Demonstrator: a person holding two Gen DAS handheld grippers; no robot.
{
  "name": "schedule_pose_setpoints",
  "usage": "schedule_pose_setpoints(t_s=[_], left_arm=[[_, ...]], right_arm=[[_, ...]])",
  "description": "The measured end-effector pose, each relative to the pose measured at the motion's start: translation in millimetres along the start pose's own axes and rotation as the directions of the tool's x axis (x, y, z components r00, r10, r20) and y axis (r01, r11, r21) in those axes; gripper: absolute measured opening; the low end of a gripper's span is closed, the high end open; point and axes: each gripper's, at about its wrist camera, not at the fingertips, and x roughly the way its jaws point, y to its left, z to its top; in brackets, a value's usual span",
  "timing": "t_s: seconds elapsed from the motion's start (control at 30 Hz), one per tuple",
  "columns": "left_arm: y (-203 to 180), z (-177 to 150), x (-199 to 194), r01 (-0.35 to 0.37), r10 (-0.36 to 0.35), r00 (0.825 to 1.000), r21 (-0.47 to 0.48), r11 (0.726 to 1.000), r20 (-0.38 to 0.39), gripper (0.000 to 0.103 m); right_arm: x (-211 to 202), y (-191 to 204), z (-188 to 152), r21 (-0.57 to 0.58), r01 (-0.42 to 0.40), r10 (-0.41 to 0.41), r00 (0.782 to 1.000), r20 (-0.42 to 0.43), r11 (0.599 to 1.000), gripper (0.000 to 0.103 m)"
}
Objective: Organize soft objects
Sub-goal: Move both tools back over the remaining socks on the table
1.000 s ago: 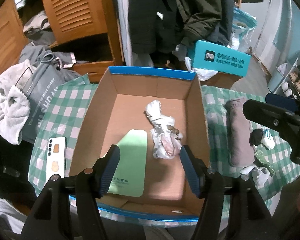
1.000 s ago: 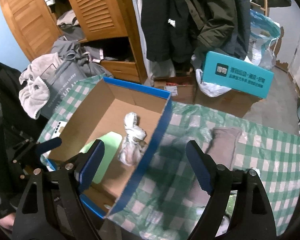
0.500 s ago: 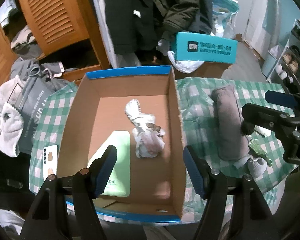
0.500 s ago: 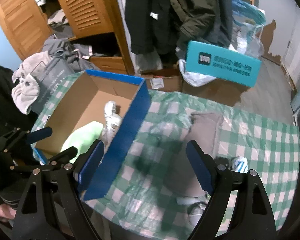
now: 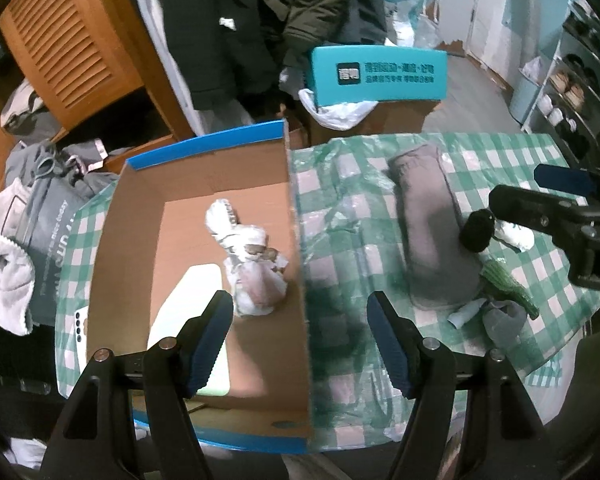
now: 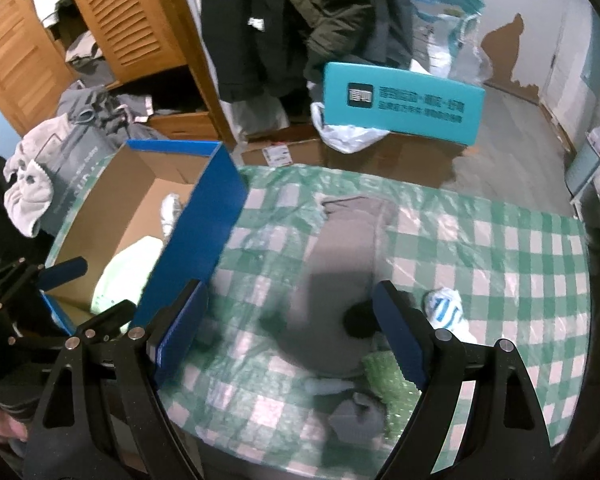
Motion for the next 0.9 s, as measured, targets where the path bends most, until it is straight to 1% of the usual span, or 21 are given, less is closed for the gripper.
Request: schedule_pose_setpoints(t_s=[0.53,0.9], left_arm=[[-47,3,26,0.051,-0.045,0.995,0.057,0.997,-0.087,0.071],[-77,1,46,0.081,-0.068,0.987,0.086,0.993,-0.147,0.071]], right_arm=[[-6,-52,-19,0.074,0.046,-0.045,0.999,-0.018,0.996,0.085],[9,-88,-36,0.135,0.083,-0.073,0.994,-0.076,0.987,0.085]])
